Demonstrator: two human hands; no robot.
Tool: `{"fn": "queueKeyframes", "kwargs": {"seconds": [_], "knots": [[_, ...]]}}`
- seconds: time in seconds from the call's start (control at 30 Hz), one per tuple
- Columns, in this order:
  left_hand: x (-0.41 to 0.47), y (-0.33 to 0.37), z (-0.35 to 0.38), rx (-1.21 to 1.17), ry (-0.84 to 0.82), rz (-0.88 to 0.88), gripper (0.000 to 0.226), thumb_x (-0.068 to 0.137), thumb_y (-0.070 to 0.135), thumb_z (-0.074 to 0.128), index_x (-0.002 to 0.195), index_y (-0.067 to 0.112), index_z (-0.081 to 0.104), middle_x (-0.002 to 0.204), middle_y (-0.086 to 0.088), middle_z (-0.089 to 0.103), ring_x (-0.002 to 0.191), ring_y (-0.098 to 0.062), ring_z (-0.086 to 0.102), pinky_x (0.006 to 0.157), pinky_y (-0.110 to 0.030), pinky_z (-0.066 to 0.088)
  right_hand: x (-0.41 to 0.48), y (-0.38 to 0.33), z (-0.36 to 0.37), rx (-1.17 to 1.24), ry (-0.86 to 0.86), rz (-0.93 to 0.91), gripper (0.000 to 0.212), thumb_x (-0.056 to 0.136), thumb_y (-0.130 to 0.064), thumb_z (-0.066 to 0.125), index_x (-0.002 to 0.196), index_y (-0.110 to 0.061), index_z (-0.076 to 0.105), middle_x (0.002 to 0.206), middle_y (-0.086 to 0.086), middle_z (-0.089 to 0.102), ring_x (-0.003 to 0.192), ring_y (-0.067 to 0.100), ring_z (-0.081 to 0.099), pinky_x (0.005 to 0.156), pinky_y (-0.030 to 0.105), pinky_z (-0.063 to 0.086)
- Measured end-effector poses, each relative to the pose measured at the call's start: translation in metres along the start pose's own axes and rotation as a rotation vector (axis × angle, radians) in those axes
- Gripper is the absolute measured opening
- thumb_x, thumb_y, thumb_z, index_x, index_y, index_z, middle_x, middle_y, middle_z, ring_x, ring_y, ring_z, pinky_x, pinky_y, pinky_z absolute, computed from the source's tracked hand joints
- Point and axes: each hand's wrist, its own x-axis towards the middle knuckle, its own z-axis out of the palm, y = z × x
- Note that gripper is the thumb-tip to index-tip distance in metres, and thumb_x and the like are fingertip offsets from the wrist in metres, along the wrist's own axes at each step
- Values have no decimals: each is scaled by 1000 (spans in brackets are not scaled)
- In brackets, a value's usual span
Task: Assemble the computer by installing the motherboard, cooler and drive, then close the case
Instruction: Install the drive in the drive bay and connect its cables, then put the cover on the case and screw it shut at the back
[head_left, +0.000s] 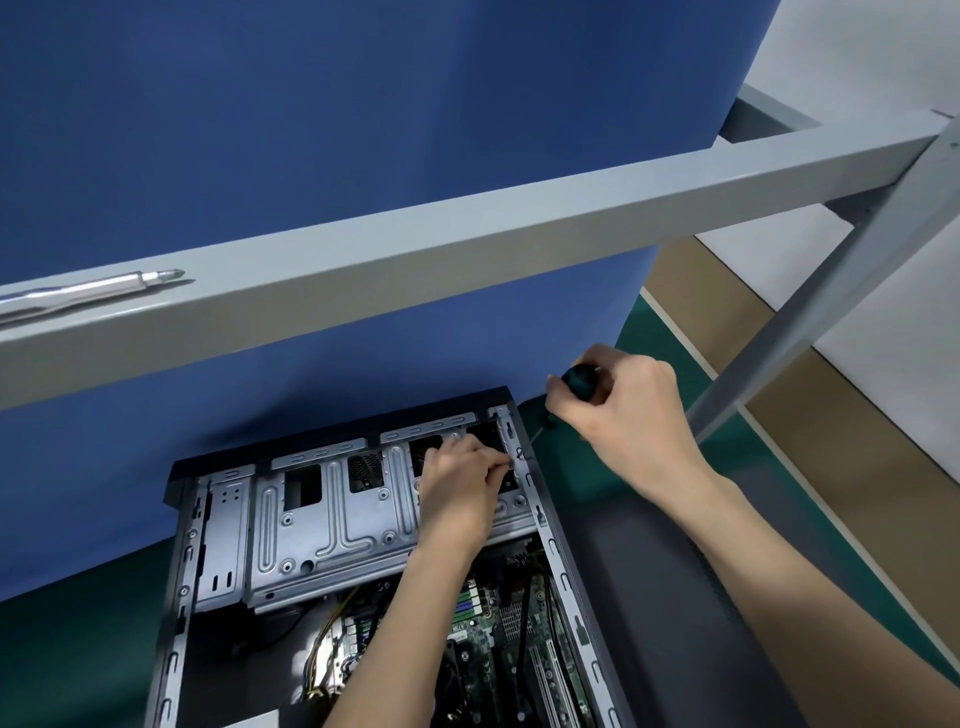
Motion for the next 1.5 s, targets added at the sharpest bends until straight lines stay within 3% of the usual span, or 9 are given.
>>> {"fn": "queueKeyframes", "kwargs": {"seconds": [0.3,0.53,0.73,0.8,0.87,0.97,1.1,1.23,1.5], "knots": [[6,-2,-4,-202,-114,-183,16,87,20,66,101,20,73,103,5,63,100,-17,54,93,-32,47,-4,1,-5,44,36,2,19,79,-25,70,70,-11,61,48,-4,50,45,15,39,49,22,35],[-5,2,-15,-288,-107,-238,17,90,14,62,104,17,72,103,4,63,98,-18,58,94,-35,48,-14,10,-23,135,84,88,22,80,-28,68,65,-15,59,44,-10,45,45,10,38,49,33,40],[-59,5,-39,-182,116,-15,13,86,10,67,96,12,75,87,2,66,81,-12,58,77,-26,49,-43,41,-52,192,124,199,36,93,-47,54,84,-12,59,64,8,64,50,15,55,53,32,44],[-85,12,-39,-179,118,2,13,85,11,68,96,12,75,88,3,67,84,-11,58,81,-27,49,-57,57,-55,236,118,285,45,95,-49,49,86,-6,53,80,22,66,65,31,61,60,35,47],[-114,20,-33,-194,66,-20,15,87,13,66,100,14,74,90,5,66,89,-10,56,85,-29,48,-72,71,-57,332,139,371,40,96,-44,52,87,-5,53,87,22,67,75,34,65,72,43,53],[-158,30,-23,-232,-12,-34,16,89,19,65,102,17,73,88,10,64,88,-7,55,84,-27,47,-96,90,-57,420,132,437,28,95,-32,56,79,-10,50,76,12,70,58,10,68,65,36,51],[-202,47,-13,-247,-97,-52,22,92,29,59,108,19,70,99,10,64,96,-7,55,90,-28,46,-134,113,-56,472,71,577,17,93,-15,58,83,-10,45,58,7,60,58,27,71,61,34,56],[-232,68,-6,-185,-29,59,16,93,27,59,100,18,69,87,14,57,84,-4,50,78,-21,44,-176,134,-59,514,50,791,14,93,-8,56,89,-9,43,72,18,52,45,26,66,39,23,49],[-277,101,39,-125,-281,201,22,96,30,47,102,21,65,97,1,69,88,-22,62,74,-31,45,-261,187,-73,517,124,1055,8,99,-3,44,105,-6,42,85,19,57,46,27,65,43,30,52]]}}
